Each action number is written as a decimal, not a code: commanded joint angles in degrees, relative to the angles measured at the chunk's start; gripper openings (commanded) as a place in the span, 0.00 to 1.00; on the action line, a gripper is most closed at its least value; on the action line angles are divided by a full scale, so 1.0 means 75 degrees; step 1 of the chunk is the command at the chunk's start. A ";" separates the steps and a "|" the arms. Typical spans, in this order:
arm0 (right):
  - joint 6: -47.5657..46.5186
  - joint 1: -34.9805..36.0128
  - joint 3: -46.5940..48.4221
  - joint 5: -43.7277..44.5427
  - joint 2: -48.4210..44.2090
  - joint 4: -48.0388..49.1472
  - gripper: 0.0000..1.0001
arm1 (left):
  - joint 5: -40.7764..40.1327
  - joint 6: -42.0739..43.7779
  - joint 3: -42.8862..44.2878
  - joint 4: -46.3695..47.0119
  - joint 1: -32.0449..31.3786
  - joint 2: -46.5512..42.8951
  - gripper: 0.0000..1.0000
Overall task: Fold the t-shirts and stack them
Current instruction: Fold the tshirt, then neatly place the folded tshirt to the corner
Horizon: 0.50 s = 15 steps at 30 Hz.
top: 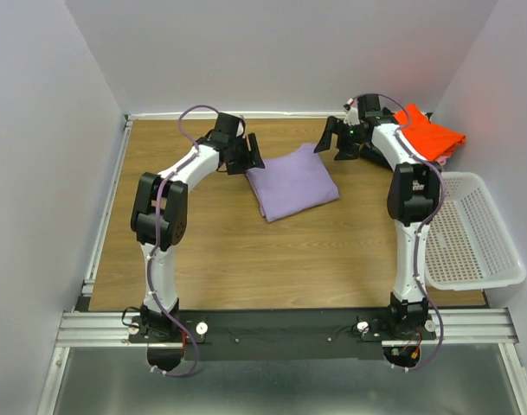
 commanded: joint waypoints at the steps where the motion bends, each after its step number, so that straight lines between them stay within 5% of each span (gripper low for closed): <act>1: -0.0455 -0.0231 -0.0496 -0.0173 -0.0433 0.0033 1.00 | 0.0172 0.0078 -0.0167 -0.0085 -0.0055 0.0061 0.75; 15: -0.0784 -0.0302 -0.1177 -0.0900 -0.0257 0.0384 1.00 | 0.0020 0.0207 -0.0121 -0.0448 -0.0278 0.0694 0.68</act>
